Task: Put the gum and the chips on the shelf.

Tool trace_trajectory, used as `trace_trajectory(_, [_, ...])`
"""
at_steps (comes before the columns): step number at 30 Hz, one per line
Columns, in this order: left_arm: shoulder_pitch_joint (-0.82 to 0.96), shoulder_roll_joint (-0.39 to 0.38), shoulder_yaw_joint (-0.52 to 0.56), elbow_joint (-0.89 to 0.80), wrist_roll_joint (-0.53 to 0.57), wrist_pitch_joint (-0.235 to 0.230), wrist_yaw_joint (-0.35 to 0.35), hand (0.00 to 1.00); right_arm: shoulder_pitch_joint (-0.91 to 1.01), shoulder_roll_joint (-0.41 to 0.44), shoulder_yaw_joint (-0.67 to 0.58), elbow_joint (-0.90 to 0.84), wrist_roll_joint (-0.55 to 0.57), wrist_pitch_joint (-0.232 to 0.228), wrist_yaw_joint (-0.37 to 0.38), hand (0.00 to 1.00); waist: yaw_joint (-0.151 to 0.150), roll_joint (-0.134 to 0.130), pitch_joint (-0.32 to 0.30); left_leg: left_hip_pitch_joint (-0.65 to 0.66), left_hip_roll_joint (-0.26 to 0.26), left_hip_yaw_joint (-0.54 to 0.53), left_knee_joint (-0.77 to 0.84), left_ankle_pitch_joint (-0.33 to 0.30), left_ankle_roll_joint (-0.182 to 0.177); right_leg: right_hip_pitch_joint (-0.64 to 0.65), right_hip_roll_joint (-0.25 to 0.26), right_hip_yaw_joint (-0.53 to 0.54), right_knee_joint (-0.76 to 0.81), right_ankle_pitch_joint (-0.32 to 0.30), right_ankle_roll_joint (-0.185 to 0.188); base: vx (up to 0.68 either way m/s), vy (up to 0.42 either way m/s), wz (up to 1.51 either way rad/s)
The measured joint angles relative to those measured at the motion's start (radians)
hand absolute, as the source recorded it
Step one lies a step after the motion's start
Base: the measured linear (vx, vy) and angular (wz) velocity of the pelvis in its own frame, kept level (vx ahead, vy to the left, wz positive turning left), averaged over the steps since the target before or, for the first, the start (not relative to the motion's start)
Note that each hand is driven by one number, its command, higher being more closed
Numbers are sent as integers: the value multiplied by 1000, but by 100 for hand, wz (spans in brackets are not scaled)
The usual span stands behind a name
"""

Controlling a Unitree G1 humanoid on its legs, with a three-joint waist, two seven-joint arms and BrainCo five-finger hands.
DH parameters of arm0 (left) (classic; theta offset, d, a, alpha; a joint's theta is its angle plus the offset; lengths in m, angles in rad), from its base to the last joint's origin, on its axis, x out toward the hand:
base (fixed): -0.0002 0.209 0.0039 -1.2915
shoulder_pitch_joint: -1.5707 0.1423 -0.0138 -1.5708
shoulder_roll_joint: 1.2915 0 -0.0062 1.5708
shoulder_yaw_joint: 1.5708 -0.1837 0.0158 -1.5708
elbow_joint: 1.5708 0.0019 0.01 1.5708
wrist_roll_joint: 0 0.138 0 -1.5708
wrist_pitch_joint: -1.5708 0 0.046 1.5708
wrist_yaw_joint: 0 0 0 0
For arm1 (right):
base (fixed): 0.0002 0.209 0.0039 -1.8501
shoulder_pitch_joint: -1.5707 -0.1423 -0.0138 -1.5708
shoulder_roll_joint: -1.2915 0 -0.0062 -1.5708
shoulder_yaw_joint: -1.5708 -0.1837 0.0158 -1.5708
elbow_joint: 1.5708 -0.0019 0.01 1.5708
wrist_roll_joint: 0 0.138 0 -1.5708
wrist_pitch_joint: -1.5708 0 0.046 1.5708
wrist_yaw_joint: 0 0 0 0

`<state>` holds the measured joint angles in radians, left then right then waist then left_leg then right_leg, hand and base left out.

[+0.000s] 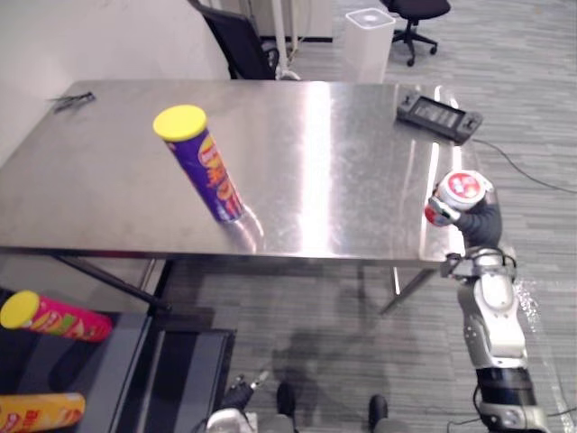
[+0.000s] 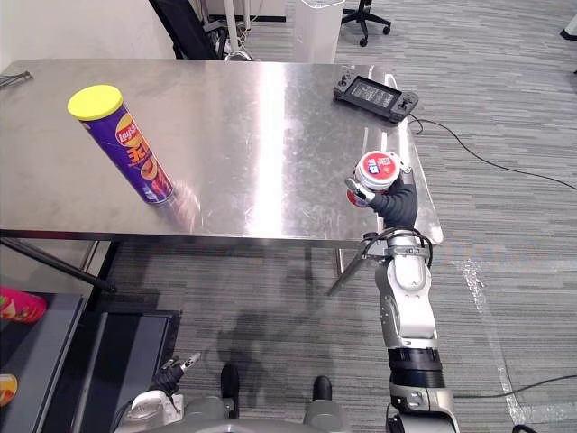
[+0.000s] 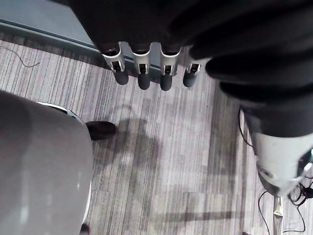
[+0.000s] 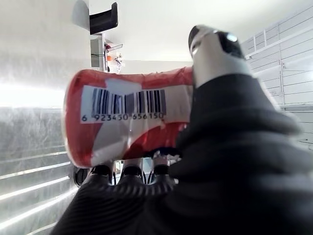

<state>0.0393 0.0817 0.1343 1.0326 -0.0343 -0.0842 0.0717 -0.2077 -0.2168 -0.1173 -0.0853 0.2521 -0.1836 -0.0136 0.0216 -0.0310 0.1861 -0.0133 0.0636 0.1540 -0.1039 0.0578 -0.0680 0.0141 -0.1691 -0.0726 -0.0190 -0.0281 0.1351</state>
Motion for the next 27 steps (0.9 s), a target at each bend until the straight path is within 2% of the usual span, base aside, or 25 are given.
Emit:
trace_trajectory(7, [10, 1, 23, 0, 7, 0, 2, 0, 54, 0, -22, -29, -2, -1, -1, 100, -2, -3, -12, 15, 2, -3, 7, 3, 0, 8, 0, -1, 16, 0, 0, -5, 0, 0])
trace_trajectory(9, [10, 0, 23, 0, 7, 1, 1, 0, 55, 0, -50, -29, -2, -3, -11, 100, -6, 2, -13, -11, 7, -5, 29, 1, 1, -47, -2, -5, 94, -9, -11, -55, 13, 7])
trace_trajectory(11, [9, 0, 29, 0, -6, 1, 2, 0, 58, -1, -70, -29, -2, -4, -30, 100, -20, 3, -9, -82, 1, -36, 131, -34, 7, -99, -17, -30, 192, -38, -17, -93, 26, 42])
trace_trajectory(14, [7, 0, 37, -1, -42, 1, 10, 0, 58, -1, -39, -32, -2, -5, -31, 100, -13, 4, -2, -120, -15, -86, 189, -49, 8, -98, -40, -76, 237, -92, -23, -120, -6, 46])
trace_trajectory(15, [5, 0, 45, -1, -43, 2, 10, 0, 57, -1, -20, -36, -1, -5, -29, 100, -14, 13, 3, -146, -14, -113, 196, -46, 3, -102, -38, -103, 239, -98, -23, -205, -77, 82])
trace_trajectory(18, [6, -7, 46, -17, -66, 6, 7, 0, 53, -15, -1, -39, 21, -5, -28, 100, -12, 60, 7, -230, -3, -247, 101, 21, -41, -170, -22, -254, 303, -120, -61, -185, -123, 130])
trace_trajectory(19, [7, -9, 39, -16, -69, 8, 7, 0, 54, -27, -4, -38, 29, -2, -31, 100, -10, 63, 9, -225, 12, -236, 30, -2, -64, -167, -24, -306, 295, -125, -71, -179, -147, 150])
trace_trajectory(20, [6, 1, 40, -13, -69, 8, 8, 0, 52, -34, -15, -39, 31, -2, -33, 100, -4, 59, 9, -228, 14, -185, 10, -28, -48, -167, -44, -347, 287, -127, -82, -172, -117, 170])
trace_trajectory(21, [-9, 3, 45, -14, -72, 8, 4, 0, 49, -39, -54, -38, 32, -4, -36, 100, 4, 41, 22, -270, 16, -35, 82, -7, 36, -170, -95, -425, 317, -138, -98, -137, -97, 183])
trace_trajectory(22, [-14, 5, 52, -12, -73, 8, 2, 0, 49, -40, -86, -36, 32, -2, -53, 100, 3, 41, 22, -295, 22, 69, 219, 8, 90, -160, -138, -485, 350, -148, -105, -112, -124, 201])
trace_trajectory(23, [-2, 4, 53, -11, -73, 7, 2, 0, 49, -42, -110, -37, 31, -2, -66, 100, 0, 46, 22, -296, 50, 145, 360, -1, 117, -138, -159, -541, 379, -156, -105, -77, -131, 189])
trace_trajectory(24, [20, -1, 58, -10, -75, 8, 2, 0, 56, -47, -117, -40, 31, -5, -73, 100, -7, 71, 19, -273, 87, 200, 445, -51, 116, -107, -174, -606, 424, -169, -104, -133, -76, 219])
trace_trajectory(25, [43, -9, 48, -11, -78, 7, 2, 0, 60, -48, -149, -42, 30, -4, -84, 100, -16, 103, 13, -282, 60, 202, 410, -6, 141, -97, -181, -650, 469, -204, -104, -167, -53, 204])
trace_trajectory(27, [52, 3, 55, -12, -79, 8, 2, 0, 72, -41, -166, -50, 29, -4, -91, 100, -22, 82, 0, -258, -2, 149, 257, 88, 115, -90, -174, -662, 406, -217, -106, -149, -25, 150])
